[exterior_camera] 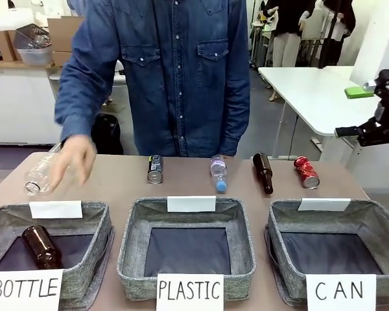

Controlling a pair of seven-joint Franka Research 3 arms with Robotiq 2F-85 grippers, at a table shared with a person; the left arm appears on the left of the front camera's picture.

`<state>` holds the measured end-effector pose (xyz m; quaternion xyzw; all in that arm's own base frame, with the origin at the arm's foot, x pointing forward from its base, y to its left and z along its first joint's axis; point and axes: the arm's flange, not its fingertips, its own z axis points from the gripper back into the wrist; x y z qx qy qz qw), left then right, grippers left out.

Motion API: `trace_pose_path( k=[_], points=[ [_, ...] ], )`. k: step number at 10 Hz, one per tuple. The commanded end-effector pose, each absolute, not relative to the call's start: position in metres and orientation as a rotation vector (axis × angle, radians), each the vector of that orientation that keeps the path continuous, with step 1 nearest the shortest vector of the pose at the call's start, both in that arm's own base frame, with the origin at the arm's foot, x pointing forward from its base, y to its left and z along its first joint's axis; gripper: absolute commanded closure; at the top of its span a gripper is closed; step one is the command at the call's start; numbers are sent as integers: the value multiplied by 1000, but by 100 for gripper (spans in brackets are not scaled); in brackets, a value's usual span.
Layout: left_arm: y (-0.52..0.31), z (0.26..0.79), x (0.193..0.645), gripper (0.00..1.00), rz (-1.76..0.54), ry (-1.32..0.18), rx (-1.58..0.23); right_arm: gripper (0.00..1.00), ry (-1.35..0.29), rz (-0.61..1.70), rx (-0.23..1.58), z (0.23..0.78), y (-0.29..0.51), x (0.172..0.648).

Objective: Sort the can waste into the basket.
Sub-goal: Pick up the can waste from the table and place it in the right Fabric basket.

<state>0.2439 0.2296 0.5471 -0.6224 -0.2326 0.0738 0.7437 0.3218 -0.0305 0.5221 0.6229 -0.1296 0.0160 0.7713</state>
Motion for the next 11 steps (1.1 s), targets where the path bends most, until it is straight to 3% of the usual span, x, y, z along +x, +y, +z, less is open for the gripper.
trace_pose_path(
  k=[1,4,8,9,10,11],
  points=[
    [159,558,270,0,102,-478,-1305,0,-309,55,1372,524,-29,326],
    [-9,550,346,0,-70,-459,-908,0,-309,55,1372,524,-29,326],
    [-148,496,399,0,-154,-435,-595,0,-309,55,1372,524,-29,326],
    [-168,478,409,0,-163,-475,-536,0,-309,55,1372,524,-29,326],
    [-144,492,402,0,-139,-351,-641,0,-309,55,1372,524,-29,326],
    [-168,486,388,0,-200,-471,-595,0,-309,55,1372,524,-29,326]
  ],
)
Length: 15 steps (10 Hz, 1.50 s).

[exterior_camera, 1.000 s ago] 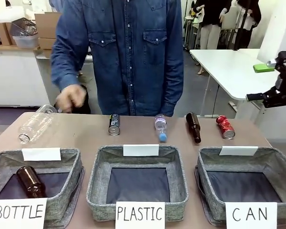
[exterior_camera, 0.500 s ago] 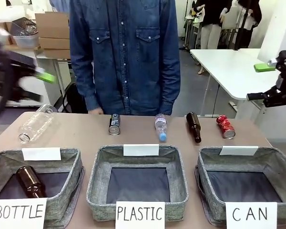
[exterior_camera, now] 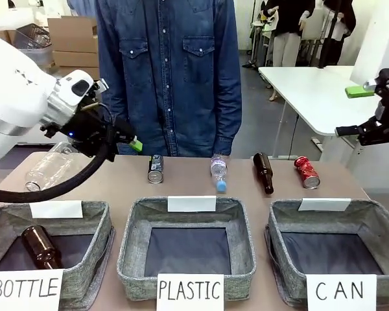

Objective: Sort the can waste into the basket.
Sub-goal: Pick up the can waste from the table and place it in the right Fabric basket.

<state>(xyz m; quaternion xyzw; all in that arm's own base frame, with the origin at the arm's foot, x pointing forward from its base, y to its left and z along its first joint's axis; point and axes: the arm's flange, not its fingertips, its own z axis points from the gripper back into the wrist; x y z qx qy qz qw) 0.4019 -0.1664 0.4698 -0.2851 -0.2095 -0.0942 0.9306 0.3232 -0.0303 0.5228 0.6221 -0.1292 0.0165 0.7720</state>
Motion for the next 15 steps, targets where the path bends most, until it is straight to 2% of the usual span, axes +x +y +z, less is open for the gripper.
trace_pose_path(
  k=[1,2,3,4,7,11,14,15],
  points=[
    [-168,486,388,0,-200,-471,-595,0,-309,55,1372,524,-29,326],
    [-166,470,402,0,-193,-429,-584,0,-309,55,1372,524,-29,326],
    [-171,461,397,0,-117,-428,-489,0,-309,55,1372,524,-29,326],
    [-189,457,413,0,-36,-440,-444,0,-309,55,1372,524,-29,326],
    [-241,460,509,0,75,-275,-317,0,-309,55,1372,524,-29,326],
    [-292,412,600,0,166,-125,-226,0,-309,55,1372,524,-29,326],
    [-313,362,641,0,258,-64,-107,0,-309,55,1372,524,-29,326],
    [-292,373,634,0,220,-20,-168,0,-309,55,1372,524,-29,326]
  ],
)
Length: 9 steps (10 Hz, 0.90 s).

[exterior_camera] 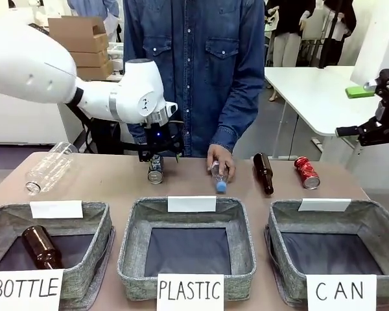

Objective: Sort the can waste into the basket.
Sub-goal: Pick up the can waste from the table and place it in the right Fabric basket.

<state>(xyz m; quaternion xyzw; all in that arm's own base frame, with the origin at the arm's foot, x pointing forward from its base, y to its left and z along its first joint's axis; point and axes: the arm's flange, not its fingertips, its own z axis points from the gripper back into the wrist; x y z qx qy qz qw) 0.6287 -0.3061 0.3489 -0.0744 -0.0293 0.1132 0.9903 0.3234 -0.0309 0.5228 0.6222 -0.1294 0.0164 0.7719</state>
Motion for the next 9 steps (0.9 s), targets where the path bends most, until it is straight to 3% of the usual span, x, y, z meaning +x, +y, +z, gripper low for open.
trace_pose_path(
  k=[1,5,9],
  points=[
    [-262,392,623,0,221,-36,-236,0,-309,55,1372,524,-29,326],
    [-196,401,578,0,112,-26,-292,0,-309,55,1372,524,-29,326],
    [-202,388,596,0,115,0,-281,0,-309,55,1372,524,-29,326]
  ],
)
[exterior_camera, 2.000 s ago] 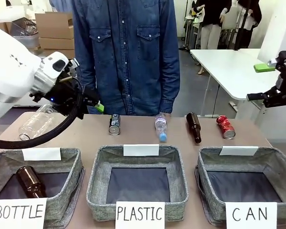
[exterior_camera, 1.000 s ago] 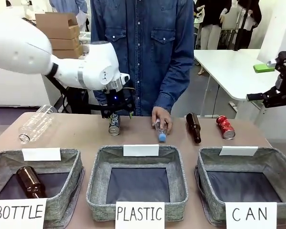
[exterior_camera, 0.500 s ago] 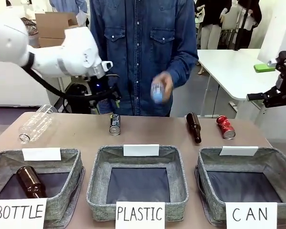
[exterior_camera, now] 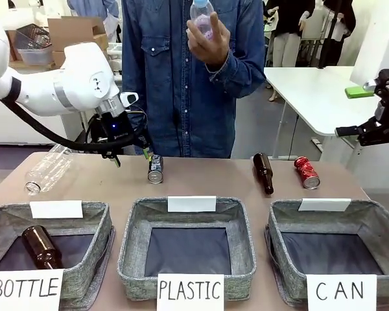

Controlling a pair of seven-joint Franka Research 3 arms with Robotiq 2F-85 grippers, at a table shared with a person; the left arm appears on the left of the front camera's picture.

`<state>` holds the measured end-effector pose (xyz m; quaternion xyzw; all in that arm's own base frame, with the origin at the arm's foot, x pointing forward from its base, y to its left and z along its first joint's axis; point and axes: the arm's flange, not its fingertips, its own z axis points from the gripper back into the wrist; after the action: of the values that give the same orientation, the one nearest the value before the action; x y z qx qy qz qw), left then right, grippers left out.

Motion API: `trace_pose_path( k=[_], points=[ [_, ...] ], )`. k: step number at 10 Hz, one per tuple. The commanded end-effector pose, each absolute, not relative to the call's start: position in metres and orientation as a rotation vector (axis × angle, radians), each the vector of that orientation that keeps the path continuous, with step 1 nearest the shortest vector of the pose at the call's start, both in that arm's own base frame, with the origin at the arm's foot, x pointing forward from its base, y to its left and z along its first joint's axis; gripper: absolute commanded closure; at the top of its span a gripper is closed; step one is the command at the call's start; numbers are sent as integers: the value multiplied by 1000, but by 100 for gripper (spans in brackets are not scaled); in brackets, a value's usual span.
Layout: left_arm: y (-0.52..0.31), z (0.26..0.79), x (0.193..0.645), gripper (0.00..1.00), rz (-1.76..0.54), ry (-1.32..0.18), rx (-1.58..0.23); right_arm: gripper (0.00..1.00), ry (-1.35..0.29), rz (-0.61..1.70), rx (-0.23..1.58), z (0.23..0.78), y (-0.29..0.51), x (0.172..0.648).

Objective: Sort the can waste into the basket.
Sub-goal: Pick up the can waste from the table and place it in the right Fabric basket.

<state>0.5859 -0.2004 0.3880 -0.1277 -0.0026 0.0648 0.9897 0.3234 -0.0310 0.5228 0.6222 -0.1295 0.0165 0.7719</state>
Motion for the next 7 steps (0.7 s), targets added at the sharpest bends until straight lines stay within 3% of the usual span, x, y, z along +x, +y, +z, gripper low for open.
trace_pose_path(
  k=[1,4,7],
  points=[
    [-192,392,596,0,97,20,-302,0,-309,55,1372,524,-29,326],
    [-109,431,547,0,-59,33,-439,0,-309,55,1372,524,-29,326],
    [-54,436,494,0,-164,-48,-599,0,-309,55,1372,524,-29,326]
  ],
)
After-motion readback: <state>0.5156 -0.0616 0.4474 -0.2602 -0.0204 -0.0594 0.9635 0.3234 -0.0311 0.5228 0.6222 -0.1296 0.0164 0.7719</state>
